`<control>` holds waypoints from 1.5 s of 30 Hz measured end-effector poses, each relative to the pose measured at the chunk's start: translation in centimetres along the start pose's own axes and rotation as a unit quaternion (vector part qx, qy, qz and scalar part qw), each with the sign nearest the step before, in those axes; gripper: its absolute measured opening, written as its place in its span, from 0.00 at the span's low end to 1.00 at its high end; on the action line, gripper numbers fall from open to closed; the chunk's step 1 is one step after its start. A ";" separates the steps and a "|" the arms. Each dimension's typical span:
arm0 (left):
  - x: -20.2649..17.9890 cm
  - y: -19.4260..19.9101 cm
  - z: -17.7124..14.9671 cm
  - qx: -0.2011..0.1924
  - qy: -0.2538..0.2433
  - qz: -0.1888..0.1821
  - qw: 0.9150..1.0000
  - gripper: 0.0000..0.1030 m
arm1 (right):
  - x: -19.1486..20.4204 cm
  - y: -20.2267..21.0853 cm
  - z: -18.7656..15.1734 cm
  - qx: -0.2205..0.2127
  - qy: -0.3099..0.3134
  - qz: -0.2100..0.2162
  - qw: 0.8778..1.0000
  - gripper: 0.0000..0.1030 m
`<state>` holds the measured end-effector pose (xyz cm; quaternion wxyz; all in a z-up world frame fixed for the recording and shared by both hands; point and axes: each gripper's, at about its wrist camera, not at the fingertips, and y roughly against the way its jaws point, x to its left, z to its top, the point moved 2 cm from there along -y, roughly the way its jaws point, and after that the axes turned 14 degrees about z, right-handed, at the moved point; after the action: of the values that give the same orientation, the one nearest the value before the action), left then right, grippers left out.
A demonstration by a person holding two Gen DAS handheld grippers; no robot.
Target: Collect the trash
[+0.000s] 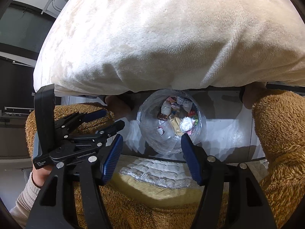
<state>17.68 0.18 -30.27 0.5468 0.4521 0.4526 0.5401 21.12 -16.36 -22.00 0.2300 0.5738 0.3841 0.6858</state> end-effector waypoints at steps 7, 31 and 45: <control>0.2 3.3 -0.6 -0.036 0.015 0.010 0.999 0.66 | 2.3 2.4 -1.3 -0.031 0.026 0.000 0.999 0.61; -1.8 24.2 -3.7 -0.268 0.034 0.039 0.962 0.66 | 12.1 16.4 -8.7 -0.206 0.165 -0.025 0.964 0.61; -4.4 35.0 -8.2 -0.380 0.018 0.059 0.923 0.75 | 17.2 24.9 -13.0 -0.306 0.233 -0.043 0.922 0.62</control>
<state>3.21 -3.93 2.72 0.6361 0.2264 0.1956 0.7112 7.63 -21.68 7.53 0.3281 0.2818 0.2225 0.8738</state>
